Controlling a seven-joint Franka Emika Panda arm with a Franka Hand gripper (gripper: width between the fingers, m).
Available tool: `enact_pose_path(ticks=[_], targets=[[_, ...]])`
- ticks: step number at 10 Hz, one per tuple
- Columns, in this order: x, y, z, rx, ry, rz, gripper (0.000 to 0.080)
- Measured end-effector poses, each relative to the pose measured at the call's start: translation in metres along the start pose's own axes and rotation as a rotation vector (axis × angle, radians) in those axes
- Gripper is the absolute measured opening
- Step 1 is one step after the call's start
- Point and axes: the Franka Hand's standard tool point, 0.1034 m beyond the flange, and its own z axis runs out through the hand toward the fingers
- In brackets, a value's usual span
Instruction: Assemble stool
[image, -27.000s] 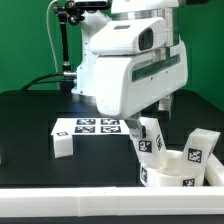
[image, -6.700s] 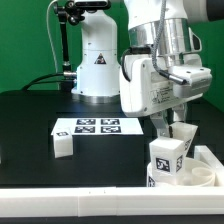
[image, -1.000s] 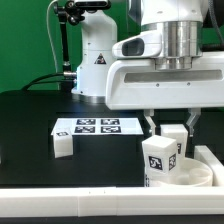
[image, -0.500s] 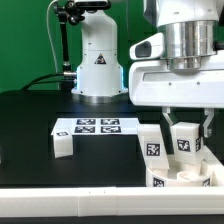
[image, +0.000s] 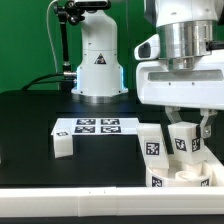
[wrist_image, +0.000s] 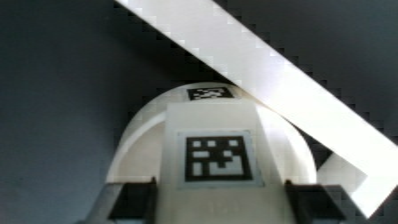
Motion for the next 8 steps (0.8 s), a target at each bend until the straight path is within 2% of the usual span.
enact_pose_path(ticks=[8], targets=[[-0.0039,-0.0012,0.0002,0.013,-0.026,0.476,0.034]])
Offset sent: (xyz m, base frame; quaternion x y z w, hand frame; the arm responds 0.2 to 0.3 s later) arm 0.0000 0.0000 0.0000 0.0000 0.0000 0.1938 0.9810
